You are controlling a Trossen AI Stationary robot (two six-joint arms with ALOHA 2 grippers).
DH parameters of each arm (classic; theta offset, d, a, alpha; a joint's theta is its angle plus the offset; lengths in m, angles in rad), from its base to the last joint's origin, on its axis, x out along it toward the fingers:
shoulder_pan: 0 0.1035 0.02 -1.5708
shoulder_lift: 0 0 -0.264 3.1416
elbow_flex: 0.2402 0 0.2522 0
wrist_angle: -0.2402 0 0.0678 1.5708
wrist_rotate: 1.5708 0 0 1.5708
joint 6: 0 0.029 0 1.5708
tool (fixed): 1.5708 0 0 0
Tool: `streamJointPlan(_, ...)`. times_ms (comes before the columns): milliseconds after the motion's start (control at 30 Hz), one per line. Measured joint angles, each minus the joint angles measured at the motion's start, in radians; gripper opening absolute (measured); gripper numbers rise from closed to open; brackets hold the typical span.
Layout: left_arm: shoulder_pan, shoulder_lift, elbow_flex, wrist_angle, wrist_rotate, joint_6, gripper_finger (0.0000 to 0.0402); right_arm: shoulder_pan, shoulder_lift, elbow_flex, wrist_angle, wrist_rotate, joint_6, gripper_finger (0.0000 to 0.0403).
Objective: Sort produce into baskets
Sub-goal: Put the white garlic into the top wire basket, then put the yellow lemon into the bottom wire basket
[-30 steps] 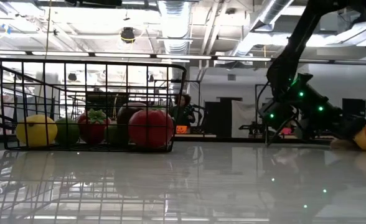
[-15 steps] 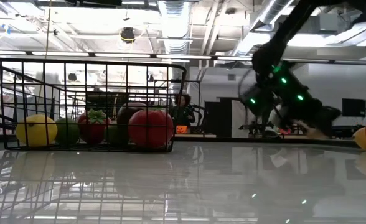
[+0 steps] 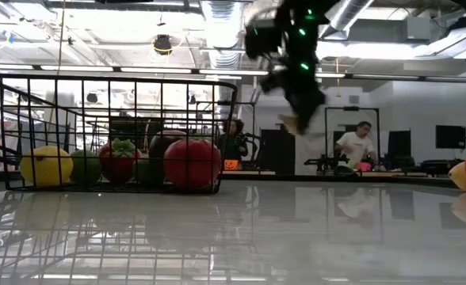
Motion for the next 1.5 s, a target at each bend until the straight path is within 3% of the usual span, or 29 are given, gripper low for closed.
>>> streamJointPlan(233, 0.000, 0.000, 0.000, 0.003, -0.052, -0.008, 0.0253, 0.001, -0.001, 0.105, 0.440, -0.024, -0.134, 0.0225)
streamJointPlan(467, 0.000, 0.000, 0.000, 0.013, -0.053, -0.007, 0.0253, -0.035, 0.052, 0.104, 0.877, -0.357, -0.151, 0.0225)
streamJointPlan(633, 0.000, 0.000, 0.000, 0.013, -0.053, -0.008, 0.0253, -0.073, 0.141, 0.104, 1.054, -0.378, -0.129, 0.0226)
streamJointPlan(767, 0.000, 0.000, 0.000, 0.012, -0.054, -0.008, 0.0253, -0.102, 0.189, 0.104, 1.037, -0.428, -0.095, 0.0237)
streamJointPlan(933, 0.001, 0.000, 0.000, 0.011, -0.054, 0.002, 0.0253, -0.124, 0.190, 0.105, 1.014, -0.532, -0.055, 0.0281)
streamJointPlan(1100, 0.001, 0.000, 0.000, 0.011, -0.055, 0.007, 0.0253, -0.126, 0.155, 0.105, 0.970, -0.548, -0.048, 0.0317)
streamJointPlan(1200, 0.001, 0.000, 0.000, 0.012, -0.057, 0.004, 0.0253, -0.126, 0.084, 0.106, 0.848, -0.504, -0.069, 0.0325)
streamJointPlan(1300, 0.001, 0.000, 0.000, 0.012, -0.060, 0.000, 0.0253, -0.120, -0.005, 0.106, 0.608, -0.436, -0.065, 0.0326)
streamJointPlan(1500, 0.002, 0.000, 0.000, 0.017, -0.063, -0.001, 0.0253, -0.113, -0.176, -0.020, 0.207, -0.416, 0.095, 0.0323)
